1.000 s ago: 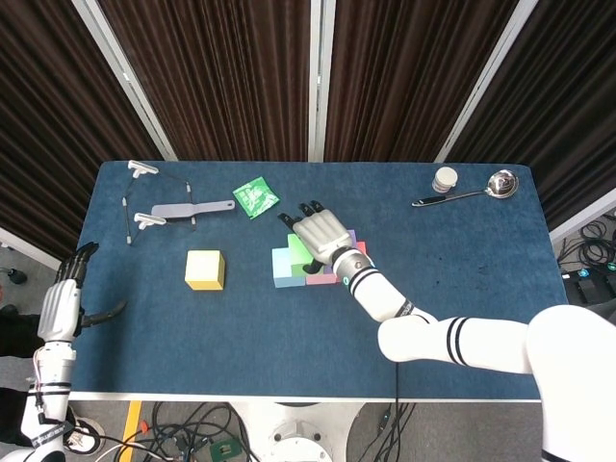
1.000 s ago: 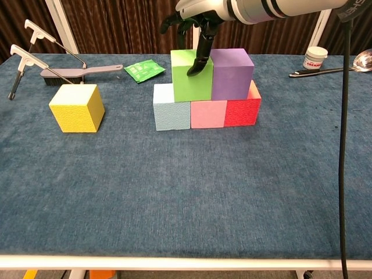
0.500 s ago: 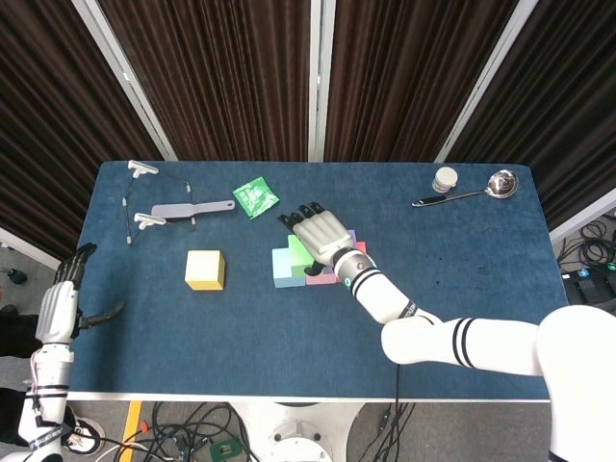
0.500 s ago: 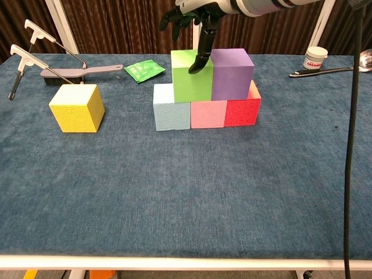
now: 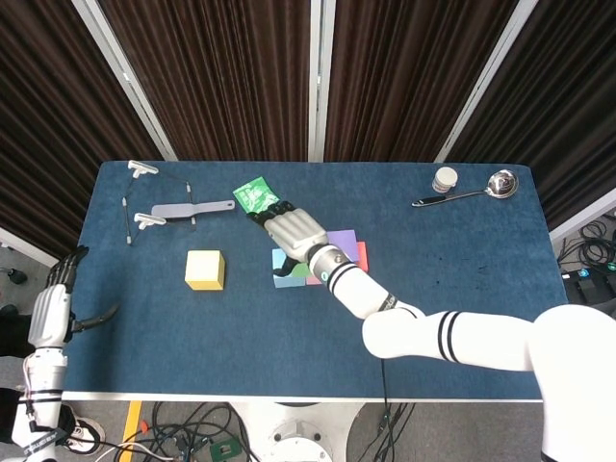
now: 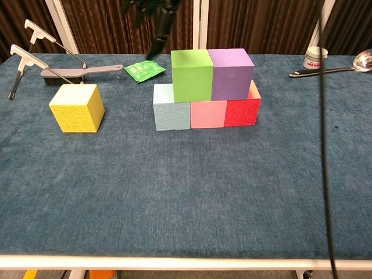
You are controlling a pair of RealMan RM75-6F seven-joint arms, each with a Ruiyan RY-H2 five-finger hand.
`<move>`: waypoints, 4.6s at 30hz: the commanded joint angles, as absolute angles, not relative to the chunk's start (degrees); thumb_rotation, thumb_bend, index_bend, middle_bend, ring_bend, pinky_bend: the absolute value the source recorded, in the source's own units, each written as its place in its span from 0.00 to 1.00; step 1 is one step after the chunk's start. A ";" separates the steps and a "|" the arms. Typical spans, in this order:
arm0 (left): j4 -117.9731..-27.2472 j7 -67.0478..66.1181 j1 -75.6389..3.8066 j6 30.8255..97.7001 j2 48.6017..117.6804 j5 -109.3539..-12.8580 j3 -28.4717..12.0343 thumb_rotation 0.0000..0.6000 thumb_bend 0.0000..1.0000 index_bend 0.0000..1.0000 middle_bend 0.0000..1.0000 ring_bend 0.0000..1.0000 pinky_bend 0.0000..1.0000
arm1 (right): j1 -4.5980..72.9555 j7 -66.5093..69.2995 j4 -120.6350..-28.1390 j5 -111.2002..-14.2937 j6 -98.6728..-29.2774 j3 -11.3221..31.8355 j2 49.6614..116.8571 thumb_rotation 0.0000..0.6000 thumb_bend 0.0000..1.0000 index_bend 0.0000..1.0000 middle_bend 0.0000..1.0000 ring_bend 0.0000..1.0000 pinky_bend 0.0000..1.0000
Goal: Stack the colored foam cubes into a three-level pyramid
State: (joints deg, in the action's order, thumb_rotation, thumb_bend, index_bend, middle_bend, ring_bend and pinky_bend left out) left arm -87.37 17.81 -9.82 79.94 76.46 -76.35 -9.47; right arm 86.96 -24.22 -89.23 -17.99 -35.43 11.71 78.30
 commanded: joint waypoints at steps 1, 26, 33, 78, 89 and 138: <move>-87.22 18.05 -9.66 79.62 76.39 -76.13 -9.28 1.00 0.17 0.08 0.05 0.00 0.00 | 90.26 -23.22 -83.03 -16.24 -33.85 12.55 83.71 1.00 0.09 0.00 0.13 0.00 0.00; -83.57 18.63 -17.17 70.76 82.03 -78.57 -10.08 1.00 0.17 0.06 0.05 0.00 0.00 | 95.25 -23.12 -87.39 -11.94 -41.99 8.68 79.30 1.00 0.09 0.00 0.12 0.00 0.00; -77.02 18.08 -23.57 65.19 88.40 -79.21 -11.14 1.00 0.17 0.05 0.05 0.00 0.00 | 87.75 -20.27 -99.03 -16.48 -48.86 9.07 70.09 1.00 0.09 0.00 0.12 0.00 0.00; -96.16 4.92 -34.22 63.19 82.06 -61.23 -26.22 1.00 0.31 0.13 0.53 0.09 0.00 | 59.35 -8.85 -113.28 -35.07 -59.45 15.90 52.02 1.00 0.09 0.00 0.13 0.00 0.00; -100.27 -11.42 -48.16 62.17 88.49 -48.02 -31.14 1.00 0.31 0.13 0.55 0.11 0.00 | 49.51 -2.46 -116.68 -40.84 -62.71 16.81 46.49 1.00 0.09 0.00 0.13 0.00 0.00; -93.31 -13.63 -53.38 66.90 100.09 -40.24 -27.07 1.00 0.26 0.09 0.33 0.09 0.00 | 39.67 3.19 -113.18 -49.31 -57.03 19.46 47.02 1.00 0.09 0.00 0.12 0.00 0.00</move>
